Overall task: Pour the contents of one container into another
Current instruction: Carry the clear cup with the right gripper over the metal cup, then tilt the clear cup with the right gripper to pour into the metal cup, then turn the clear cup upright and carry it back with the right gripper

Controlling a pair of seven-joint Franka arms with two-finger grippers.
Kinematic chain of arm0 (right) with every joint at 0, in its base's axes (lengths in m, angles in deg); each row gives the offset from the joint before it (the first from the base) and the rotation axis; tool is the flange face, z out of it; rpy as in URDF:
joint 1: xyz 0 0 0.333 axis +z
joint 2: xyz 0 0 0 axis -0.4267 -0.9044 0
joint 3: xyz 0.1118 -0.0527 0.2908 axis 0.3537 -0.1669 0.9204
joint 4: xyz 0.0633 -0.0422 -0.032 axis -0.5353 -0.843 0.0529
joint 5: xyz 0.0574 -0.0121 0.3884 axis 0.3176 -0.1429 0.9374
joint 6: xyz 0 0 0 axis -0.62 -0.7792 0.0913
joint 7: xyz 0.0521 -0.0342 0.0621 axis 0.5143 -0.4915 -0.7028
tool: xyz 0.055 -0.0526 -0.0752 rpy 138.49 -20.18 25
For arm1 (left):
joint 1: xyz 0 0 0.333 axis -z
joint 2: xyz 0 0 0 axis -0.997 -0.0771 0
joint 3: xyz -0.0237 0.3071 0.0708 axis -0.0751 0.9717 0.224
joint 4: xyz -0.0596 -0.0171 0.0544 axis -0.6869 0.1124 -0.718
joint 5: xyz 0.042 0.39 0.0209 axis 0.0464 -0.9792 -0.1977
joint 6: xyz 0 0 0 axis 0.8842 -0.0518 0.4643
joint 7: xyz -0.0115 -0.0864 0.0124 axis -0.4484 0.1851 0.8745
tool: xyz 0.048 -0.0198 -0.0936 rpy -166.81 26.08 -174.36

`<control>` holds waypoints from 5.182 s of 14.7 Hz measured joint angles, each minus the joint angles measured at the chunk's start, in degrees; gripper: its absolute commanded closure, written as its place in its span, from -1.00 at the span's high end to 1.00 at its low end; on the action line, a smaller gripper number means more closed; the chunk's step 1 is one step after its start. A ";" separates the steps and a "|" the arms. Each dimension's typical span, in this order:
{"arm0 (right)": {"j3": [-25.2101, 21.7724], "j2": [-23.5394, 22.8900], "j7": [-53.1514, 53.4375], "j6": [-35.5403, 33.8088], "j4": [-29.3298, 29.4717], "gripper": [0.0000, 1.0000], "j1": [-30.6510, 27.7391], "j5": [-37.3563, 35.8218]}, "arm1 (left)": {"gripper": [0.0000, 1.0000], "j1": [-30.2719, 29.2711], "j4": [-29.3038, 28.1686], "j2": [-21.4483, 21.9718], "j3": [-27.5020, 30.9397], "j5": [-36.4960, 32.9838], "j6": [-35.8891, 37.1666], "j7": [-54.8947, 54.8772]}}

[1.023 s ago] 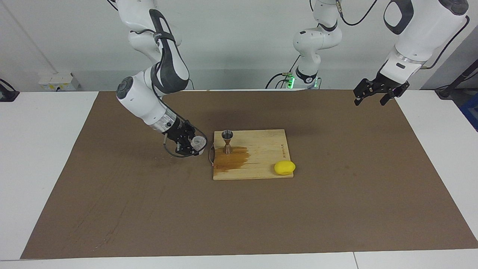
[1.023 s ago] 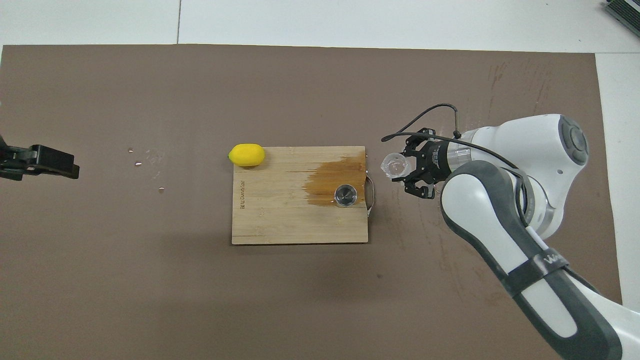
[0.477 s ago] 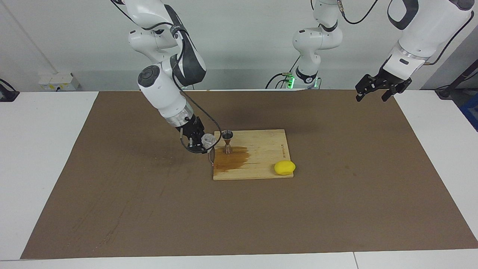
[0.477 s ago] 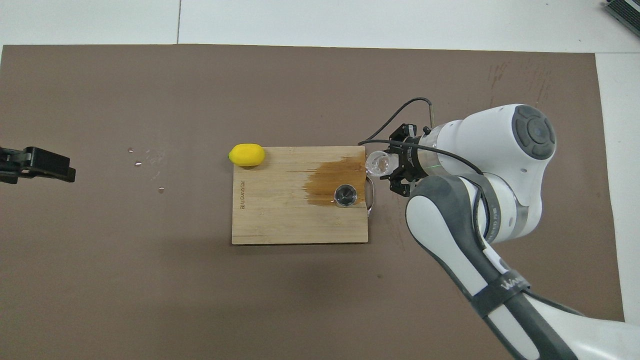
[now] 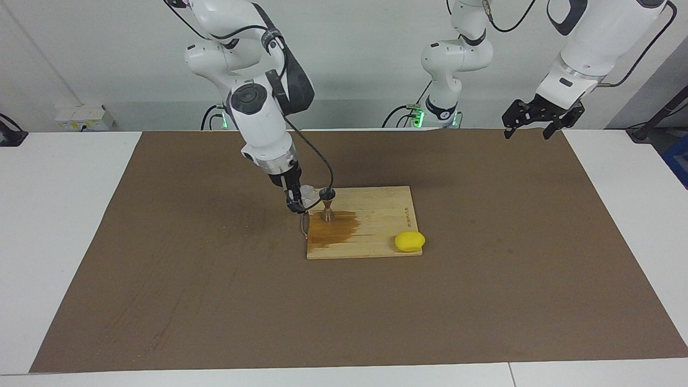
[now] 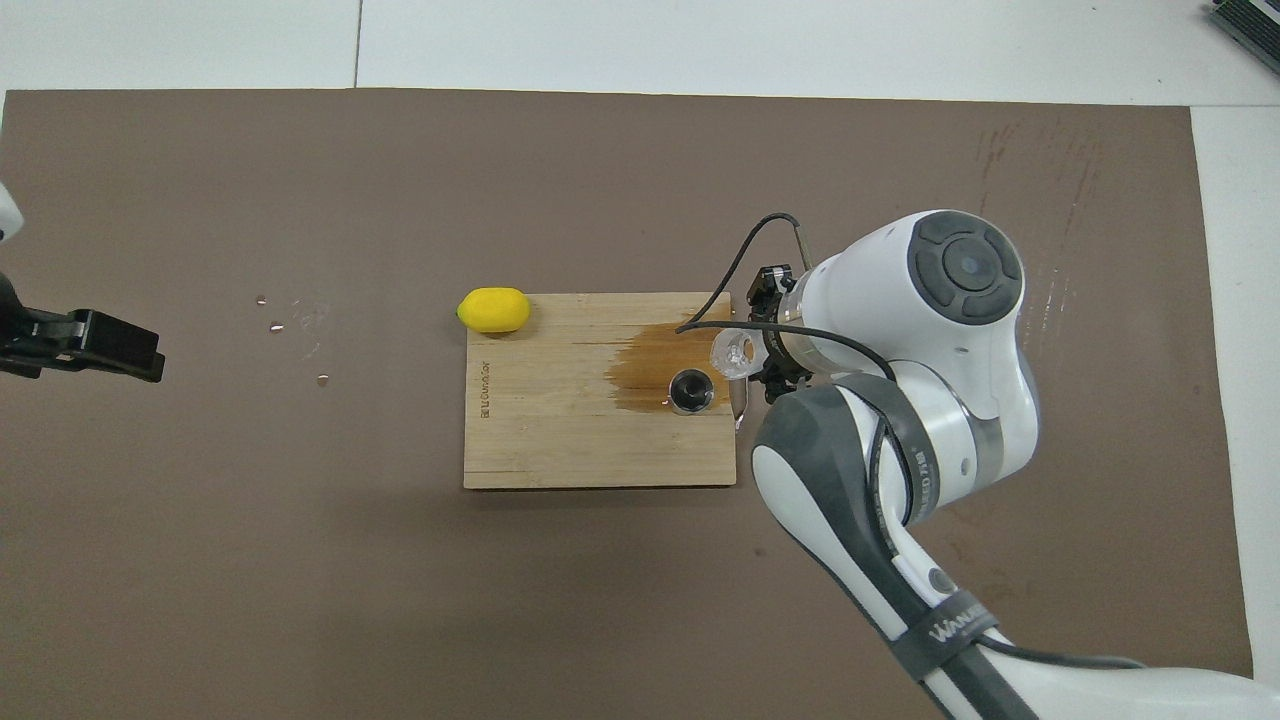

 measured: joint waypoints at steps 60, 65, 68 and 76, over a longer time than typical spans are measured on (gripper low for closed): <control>-0.45 -0.06 -3.54 -2.08 -1.12 -1.00 -10.82 21.96 | 1.00 -1.34 0.16 0.13 -0.11 0.00 -0.69 -0.01; -0.47 0.22 -10.67 -2.10 -4.96 -1.00 -17.94 29.34 | 1.00 -1.34 0.16 0.13 -0.11 0.00 -0.69 -0.01; -0.51 0.20 -20.00 -2.11 -8.47 -1.00 -23.32 33.20 | 1.00 -1.34 0.16 0.13 -0.11 0.00 -0.69 -0.01; -0.52 -3.13 -39.97 -4.09 -12.73 -1.00 -34.63 35.08 | 1.00 -1.34 0.16 0.13 -0.11 0.00 -1.53 -0.01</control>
